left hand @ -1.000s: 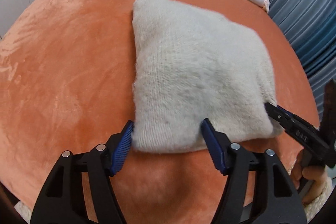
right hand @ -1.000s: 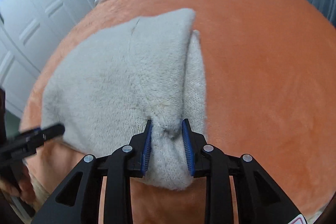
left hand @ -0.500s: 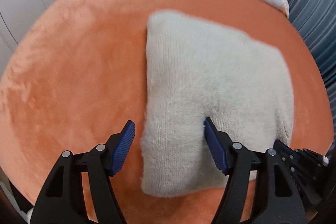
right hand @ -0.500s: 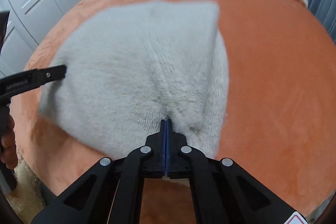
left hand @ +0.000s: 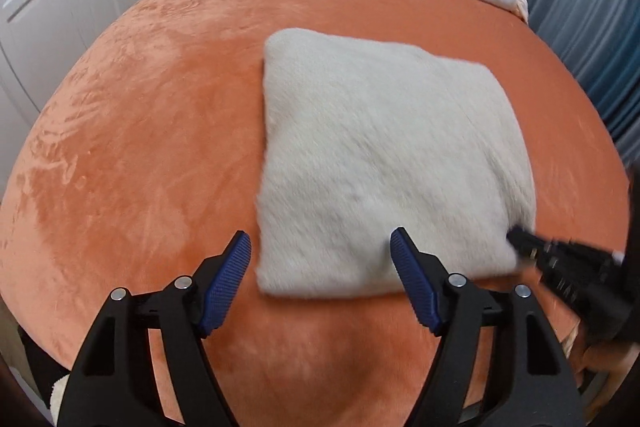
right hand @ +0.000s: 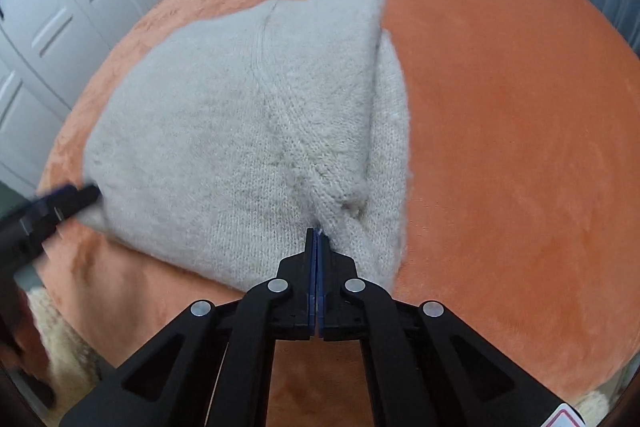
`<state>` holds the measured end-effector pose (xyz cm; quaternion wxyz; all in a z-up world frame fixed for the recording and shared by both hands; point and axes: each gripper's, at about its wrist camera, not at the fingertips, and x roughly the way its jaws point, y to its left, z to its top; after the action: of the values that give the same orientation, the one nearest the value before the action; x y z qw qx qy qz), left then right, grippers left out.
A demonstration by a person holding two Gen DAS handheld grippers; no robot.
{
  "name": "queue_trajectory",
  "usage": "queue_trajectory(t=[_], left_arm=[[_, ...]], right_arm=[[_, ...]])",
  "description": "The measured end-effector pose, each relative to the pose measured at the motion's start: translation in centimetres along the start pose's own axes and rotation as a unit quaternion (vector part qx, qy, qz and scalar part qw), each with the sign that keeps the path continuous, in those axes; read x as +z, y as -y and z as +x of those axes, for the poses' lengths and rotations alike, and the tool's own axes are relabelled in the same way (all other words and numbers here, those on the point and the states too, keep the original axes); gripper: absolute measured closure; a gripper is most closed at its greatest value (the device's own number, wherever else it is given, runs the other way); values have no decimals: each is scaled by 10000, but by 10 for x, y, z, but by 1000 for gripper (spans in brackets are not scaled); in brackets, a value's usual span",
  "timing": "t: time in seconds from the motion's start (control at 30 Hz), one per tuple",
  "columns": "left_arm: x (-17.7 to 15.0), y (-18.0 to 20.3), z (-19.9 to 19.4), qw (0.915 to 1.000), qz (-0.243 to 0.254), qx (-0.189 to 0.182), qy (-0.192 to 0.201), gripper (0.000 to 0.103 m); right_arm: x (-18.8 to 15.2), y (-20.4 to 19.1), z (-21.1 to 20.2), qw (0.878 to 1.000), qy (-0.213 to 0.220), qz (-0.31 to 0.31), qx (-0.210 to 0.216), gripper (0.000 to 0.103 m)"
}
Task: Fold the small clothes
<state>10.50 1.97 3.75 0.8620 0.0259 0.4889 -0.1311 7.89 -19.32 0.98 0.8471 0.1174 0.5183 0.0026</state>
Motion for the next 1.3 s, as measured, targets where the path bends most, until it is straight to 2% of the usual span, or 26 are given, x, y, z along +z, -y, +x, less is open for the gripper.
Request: queue_trajectory(t=[0.1,0.2,0.27,0.3,0.33,0.43,0.53,0.73,0.87,0.93,1.13,1.3], left_arm=[[-15,11,-12,9999,95,-80,120,32],[-30,22,-20,9993,156,-79,326,23],[-42,30,-21,9988,227,18,422,21],[-49,34,-21,9986,257,73,451,19],[-55,37,-20,9985,281,123,460,11],[-73,45,-17,9977,307,303,527,11],[-88,46,-10,9973,260,400,559,11],[-110,48,-3,9955,59,634,704,11],[-115,45,2,9951,23,704,693,11],[-118,45,2,9936,84,789,806,11],[-122,50,11,9914,309,981,809,10],[-122,52,14,9891,328,1151,857,5]], right_arm=[[-7,-5,-35,9991,417,83,-5,97],[-32,-8,-60,9969,761,132,-151,76],[-54,-5,-66,9935,1042,229,-386,47],[-62,-4,-65,9917,1150,297,-484,40],[-71,-2,-65,9901,1244,345,-555,34],[-92,0,-56,9867,1376,223,-838,27],[-104,-3,-49,9845,1446,109,-990,23],[-122,-9,-39,9822,1473,388,-1103,20],[-130,-10,-31,9809,1477,530,-1148,18],[-132,-9,-28,9807,1495,507,-1153,18],[-139,-8,-17,9793,1497,479,-1272,17],[-142,-4,-11,9776,1581,546,-1275,17]])
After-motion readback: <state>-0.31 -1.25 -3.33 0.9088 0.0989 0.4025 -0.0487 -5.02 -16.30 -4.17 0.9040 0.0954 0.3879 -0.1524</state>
